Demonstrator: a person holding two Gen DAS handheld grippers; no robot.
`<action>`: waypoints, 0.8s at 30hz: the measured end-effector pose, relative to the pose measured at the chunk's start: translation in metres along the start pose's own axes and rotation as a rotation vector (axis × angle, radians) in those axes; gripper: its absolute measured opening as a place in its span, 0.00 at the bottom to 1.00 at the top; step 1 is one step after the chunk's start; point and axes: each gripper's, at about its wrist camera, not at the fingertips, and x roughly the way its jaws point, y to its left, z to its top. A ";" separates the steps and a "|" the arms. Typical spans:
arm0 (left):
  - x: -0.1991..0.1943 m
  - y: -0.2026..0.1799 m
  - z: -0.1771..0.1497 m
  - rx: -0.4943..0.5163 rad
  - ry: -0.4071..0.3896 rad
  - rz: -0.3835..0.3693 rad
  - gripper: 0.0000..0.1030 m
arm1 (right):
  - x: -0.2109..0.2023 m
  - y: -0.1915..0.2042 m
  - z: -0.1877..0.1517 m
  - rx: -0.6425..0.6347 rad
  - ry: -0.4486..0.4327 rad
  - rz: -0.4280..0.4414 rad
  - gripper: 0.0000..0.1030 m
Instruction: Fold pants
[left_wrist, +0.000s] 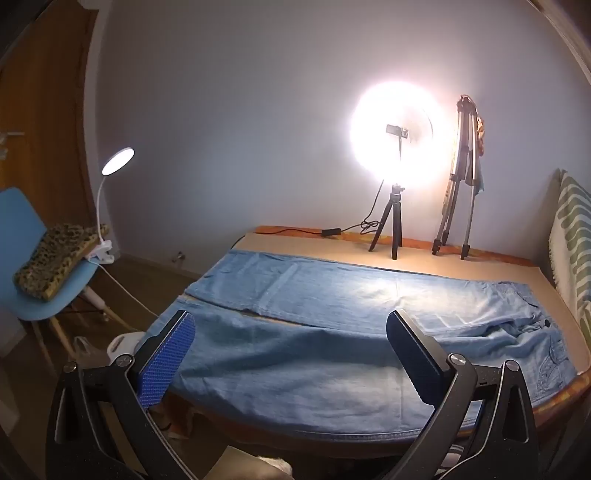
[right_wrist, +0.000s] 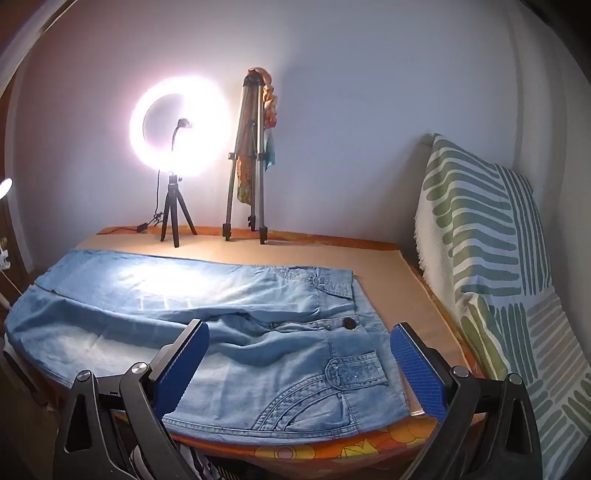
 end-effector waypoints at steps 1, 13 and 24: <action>0.000 0.001 0.000 -0.003 0.002 -0.005 1.00 | 0.000 -0.001 0.001 0.001 -0.003 0.002 0.97; 0.006 -0.007 0.000 0.025 -0.012 0.019 1.00 | 0.014 0.005 -0.006 0.003 -0.011 0.004 0.97; 0.005 -0.009 0.002 0.019 -0.011 0.019 1.00 | 0.014 0.004 -0.005 0.017 -0.006 0.004 0.97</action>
